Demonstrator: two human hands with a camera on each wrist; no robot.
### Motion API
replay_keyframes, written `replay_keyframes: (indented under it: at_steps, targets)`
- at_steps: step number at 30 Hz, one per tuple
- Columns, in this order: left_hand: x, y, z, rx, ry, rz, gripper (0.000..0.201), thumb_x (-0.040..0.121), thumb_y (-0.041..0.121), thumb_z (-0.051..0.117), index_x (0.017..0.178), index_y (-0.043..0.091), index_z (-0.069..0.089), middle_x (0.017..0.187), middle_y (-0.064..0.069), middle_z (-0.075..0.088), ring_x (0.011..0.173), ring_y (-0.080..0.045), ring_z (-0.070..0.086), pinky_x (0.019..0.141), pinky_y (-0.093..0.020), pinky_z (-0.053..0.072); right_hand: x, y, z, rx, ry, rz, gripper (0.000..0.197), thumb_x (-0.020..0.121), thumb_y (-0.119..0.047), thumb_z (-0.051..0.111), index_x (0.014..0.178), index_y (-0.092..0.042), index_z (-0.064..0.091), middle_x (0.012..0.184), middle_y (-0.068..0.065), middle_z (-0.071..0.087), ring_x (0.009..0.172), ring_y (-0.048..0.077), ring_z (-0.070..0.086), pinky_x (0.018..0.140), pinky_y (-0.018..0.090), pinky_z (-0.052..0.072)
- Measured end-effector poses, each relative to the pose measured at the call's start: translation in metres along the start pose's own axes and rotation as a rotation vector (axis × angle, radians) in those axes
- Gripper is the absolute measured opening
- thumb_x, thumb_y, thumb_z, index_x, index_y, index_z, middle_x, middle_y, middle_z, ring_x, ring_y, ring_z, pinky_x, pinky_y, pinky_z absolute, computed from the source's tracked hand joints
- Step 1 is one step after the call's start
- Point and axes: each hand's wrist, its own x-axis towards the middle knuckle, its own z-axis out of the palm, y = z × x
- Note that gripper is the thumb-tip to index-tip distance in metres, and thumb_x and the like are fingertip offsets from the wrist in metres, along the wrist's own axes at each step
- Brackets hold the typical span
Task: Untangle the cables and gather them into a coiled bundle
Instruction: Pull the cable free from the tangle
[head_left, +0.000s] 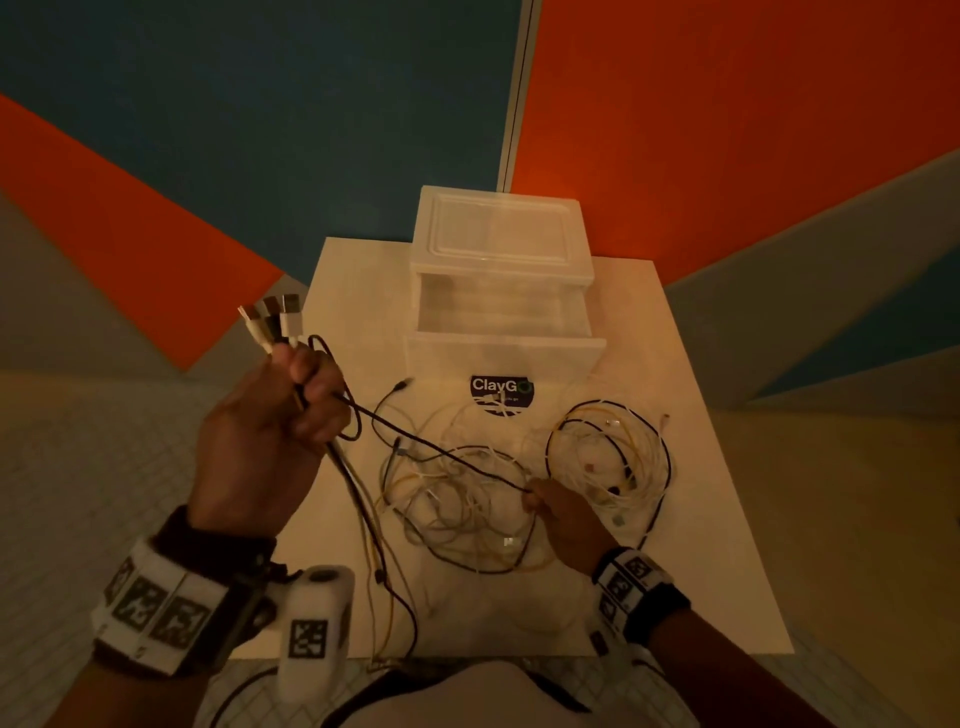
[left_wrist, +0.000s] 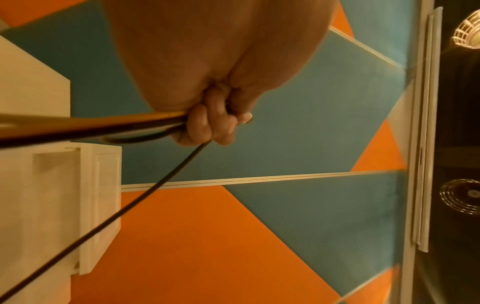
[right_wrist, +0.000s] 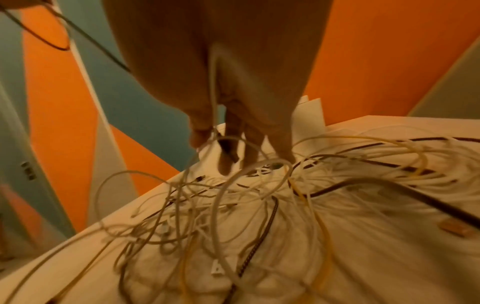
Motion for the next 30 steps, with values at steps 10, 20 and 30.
replay_keyframes:
  at_steps: [10, 20, 30]
  targets:
    - [-0.006, -0.009, -0.010, 0.280, -0.027, -0.050, 0.030, 0.104, 0.024, 0.026, 0.081, 0.015, 0.043, 0.087, -0.011, 0.057, 0.052, -0.011, 0.029, 0.052, -0.025, 0.031, -0.044, -0.087, -0.066, 0.325, 0.190, -0.238, 0.022, 0.099, -0.021, 0.044, 0.092, -0.014, 0.063, 0.091, -0.003, 0.060, 0.084, 0.011, 0.056, 0.077, 0.020, 0.043]
    - [-0.012, -0.004, -0.022, 0.528, -0.050, -0.065, 0.036, 0.104, 0.022, 0.028, 0.077, 0.012, 0.049, 0.063, -0.023, 0.045, 0.045, -0.017, 0.030, 0.052, -0.022, 0.039, -0.173, 0.092, -0.065, 0.567, 0.233, 0.927, 0.048, 0.087, -0.004, 0.056, 0.133, 0.008, 0.046, 0.061, 0.003, 0.072, 0.049, 0.009, 0.066, 0.041, 0.020, 0.051]
    - [-0.028, -0.031, 0.016, 0.101, -0.208, -0.221, 0.031, 0.103, 0.020, 0.025, 0.079, 0.012, 0.044, 0.065, -0.005, 0.039, 0.050, -0.009, 0.026, 0.049, -0.024, 0.026, -0.143, -0.036, -0.042, 0.130, 0.060, 0.148, 0.058, 0.074, -0.081, 0.047, 0.115, -0.040, 0.054, 0.108, -0.015, 0.057, 0.082, 0.004, 0.060, 0.074, 0.027, 0.053]
